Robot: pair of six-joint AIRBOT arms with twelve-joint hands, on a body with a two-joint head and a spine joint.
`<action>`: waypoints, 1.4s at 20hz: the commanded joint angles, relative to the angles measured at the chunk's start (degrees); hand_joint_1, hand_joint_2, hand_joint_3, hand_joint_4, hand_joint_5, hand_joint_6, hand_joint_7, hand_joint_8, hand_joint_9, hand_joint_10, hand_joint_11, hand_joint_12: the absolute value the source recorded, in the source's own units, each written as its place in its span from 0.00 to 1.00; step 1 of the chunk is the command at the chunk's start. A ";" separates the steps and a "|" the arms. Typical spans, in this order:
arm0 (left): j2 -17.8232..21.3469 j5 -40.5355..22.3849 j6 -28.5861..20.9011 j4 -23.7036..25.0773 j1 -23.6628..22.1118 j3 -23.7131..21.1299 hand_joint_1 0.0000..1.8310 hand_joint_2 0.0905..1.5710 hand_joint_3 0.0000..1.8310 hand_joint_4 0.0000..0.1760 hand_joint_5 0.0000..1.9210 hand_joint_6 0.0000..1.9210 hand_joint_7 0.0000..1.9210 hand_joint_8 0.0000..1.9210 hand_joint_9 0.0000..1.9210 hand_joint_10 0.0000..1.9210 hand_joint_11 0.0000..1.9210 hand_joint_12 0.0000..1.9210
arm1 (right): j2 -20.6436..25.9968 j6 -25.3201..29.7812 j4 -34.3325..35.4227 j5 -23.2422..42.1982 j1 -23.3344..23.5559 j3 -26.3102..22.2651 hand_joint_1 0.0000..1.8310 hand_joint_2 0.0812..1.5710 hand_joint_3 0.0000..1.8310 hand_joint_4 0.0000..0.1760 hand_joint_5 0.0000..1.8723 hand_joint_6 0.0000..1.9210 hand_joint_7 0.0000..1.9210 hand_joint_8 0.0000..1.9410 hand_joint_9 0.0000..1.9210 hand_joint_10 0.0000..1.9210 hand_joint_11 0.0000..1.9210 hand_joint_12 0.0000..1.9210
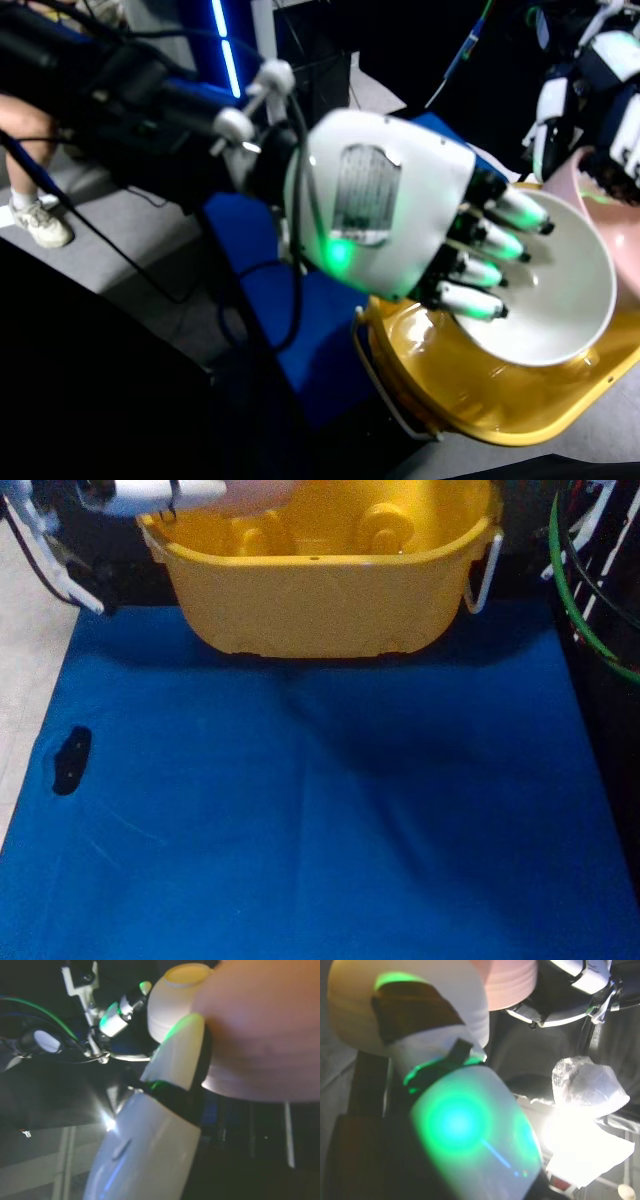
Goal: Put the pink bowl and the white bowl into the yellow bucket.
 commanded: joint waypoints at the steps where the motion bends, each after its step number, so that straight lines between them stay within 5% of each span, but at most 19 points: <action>1: -0.62 5.72 -0.75 -2.71 -0.19 0.49 0.73 0.78 0.00 0.00 0.35 0.63 0.38 0.72 0.38 0.84 0.30 0.92 | -0.28 0.34 -0.10 -6.40 0.60 -0.02 0.81 0.74 0.00 0.00 0.37 0.65 0.41 0.64 0.44 0.66 0.30 0.91; 3: -1.50 4.94 -1.36 -3.20 0.60 1.68 0.74 0.77 0.00 0.00 0.36 0.63 0.39 0.70 0.40 0.81 0.33 0.86 | -0.54 0.34 -0.12 -6.35 0.33 -0.05 0.81 0.75 0.00 0.00 0.37 0.67 0.39 0.67 0.42 0.67 0.30 0.90; 4: -1.71 4.83 -1.84 -3.55 1.03 2.19 0.73 0.77 0.00 0.00 0.36 0.65 0.39 0.69 0.39 0.81 0.31 0.85 | -0.82 0.34 -0.13 -6.35 0.31 -0.04 0.81 0.72 0.00 0.00 0.43 0.59 0.44 0.60 0.48 0.61 0.38 0.86; 6: -2.11 4.80 -2.56 -3.68 1.19 2.81 0.74 0.77 0.00 0.00 0.34 0.65 0.42 0.68 0.40 0.81 0.28 0.86 | -0.99 0.34 -0.17 -6.35 0.31 -0.08 0.67 0.73 0.00 0.00 0.44 0.62 0.47 0.61 0.43 0.65 0.41 0.81; 7: -2.20 4.80 -2.56 -3.67 1.19 2.84 0.67 0.78 0.00 0.00 0.33 0.69 0.44 0.71 0.36 0.67 0.29 0.87 | -0.99 0.34 -0.17 -6.35 0.23 -0.11 0.63 0.72 0.00 0.00 0.46 0.60 0.37 0.52 0.37 0.62 0.34 0.82; 9: -2.23 4.80 -2.56 -3.82 1.22 2.85 0.53 0.73 0.00 0.00 0.33 0.13 0.31 0.35 0.24 0.58 0.13 0.90 | -0.99 0.34 -0.17 -6.35 -0.04 -0.18 0.53 0.62 0.00 0.00 0.31 0.33 0.30 0.17 0.21 0.38 0.11 0.82; 11: -2.37 4.80 -2.56 -4.29 1.49 3.04 0.49 0.71 0.00 0.00 0.32 0.04 0.27 0.27 0.17 0.57 0.08 0.91 | -1.03 0.34 -0.17 -6.35 -0.28 -0.24 0.48 0.61 0.00 0.00 0.27 0.31 0.27 0.06 0.15 0.29 0.01 0.79; 12: -2.50 4.80 -2.56 -4.54 1.68 3.13 0.45 0.70 0.00 0.00 0.28 0.00 0.24 0.20 0.14 0.53 0.07 0.89 | -1.03 0.34 -0.17 -6.35 -0.44 -0.29 0.42 0.60 0.00 0.00 0.22 0.26 0.21 0.01 0.10 0.19 0.00 0.60; 13: -2.59 4.80 -2.56 -4.57 1.72 3.15 0.41 0.68 0.00 0.05 0.21 0.00 0.20 0.09 0.06 0.43 0.00 0.82 | -1.03 0.34 -0.17 -6.36 -0.50 -0.34 0.38 0.60 0.00 0.00 0.18 0.21 0.14 0.00 0.04 0.09 0.00 0.26; 14: -2.71 4.81 -2.55 -4.76 1.86 3.17 0.39 0.67 0.00 0.21 0.18 0.00 0.17 0.05 0.03 0.31 0.00 0.72 | -1.03 0.34 -0.17 -6.36 -0.57 -0.39 0.36 0.59 0.00 0.00 0.17 0.18 0.12 0.00 0.02 0.05 0.00 0.10; 15: -2.81 4.94 -2.52 -5.05 2.02 3.20 0.34 0.64 0.00 0.40 0.11 0.00 0.08 0.01 0.00 0.03 0.00 0.09 | -1.03 0.34 -0.17 -6.36 -0.63 -0.47 0.35 0.58 0.00 0.00 0.15 0.16 0.09 0.00 0.00 0.00 0.00 0.00; 16: -2.85 5.19 -2.51 -5.29 2.14 3.21 0.30 0.63 0.00 0.50 0.05 0.00 0.01 0.00 0.00 0.00 0.00 0.00 | -1.01 0.34 -0.17 -6.36 -0.70 -0.54 0.34 0.58 0.00 0.00 0.13 0.15 0.08 0.00 0.00 0.00 0.00 0.00; 21: -2.81 7.33 -2.48 -6.82 2.65 3.19 0.32 0.64 0.00 0.49 0.02 0.00 0.00 0.00 0.00 0.00 0.00 0.00 | 0.56 0.36 -0.22 -7.99 -0.75 -2.68 0.29 0.60 0.00 0.00 0.10 0.13 0.07 0.00 0.00 0.00 0.00 0.00; 23: -2.43 10.32 -2.61 -8.88 3.46 3.03 0.32 0.67 0.01 0.38 0.03 0.01 0.01 0.00 0.00 0.00 0.00 0.00 | 1.86 9.38 -3.13 -12.24 -0.75 -3.57 0.36 0.62 0.00 0.00 0.09 0.09 0.07 0.00 0.00 0.00 0.00 0.00; 24: -1.73 14.34 -3.04 -11.58 4.60 2.47 0.32 0.67 0.00 0.51 0.03 0.00 0.02 0.00 0.00 0.00 0.00 0.06 | 3.34 15.15 -3.13 -16.11 -0.77 -4.48 0.33 0.63 0.01 0.35 0.11 0.09 0.09 0.01 0.02 0.01 0.00 0.00; 25: -1.04 18.40 -4.58 -12.53 5.81 2.06 0.30 0.68 0.00 0.53 0.02 0.00 0.02 0.00 0.00 0.00 0.00 0.03 | 4.87 18.23 -3.13 -19.05 -0.77 -5.55 0.31 0.64 0.01 0.40 0.10 0.08 0.10 0.01 0.03 0.01 0.01 0.01; 26: -0.17 24.86 -7.69 -12.53 7.40 1.83 0.33 0.68 0.00 0.44 0.01 0.00 0.03 0.00 0.00 0.00 0.00 0.17 | 7.57 21.84 -3.13 -24.40 -0.84 -7.23 0.27 0.67 0.00 0.24 0.10 0.04 0.13 0.01 0.08 0.01 0.00 0.19; 28: 1.00 30.19 -10.48 -12.53 7.62 1.72 0.31 0.72 0.01 0.24 0.01 0.00 0.04 0.00 0.01 0.00 0.00 0.22 | 10.86 26.67 -3.13 -30.45 -1.18 -9.02 0.20 0.71 0.01 0.24 0.16 0.04 0.17 0.01 0.12 0.01 0.00 0.24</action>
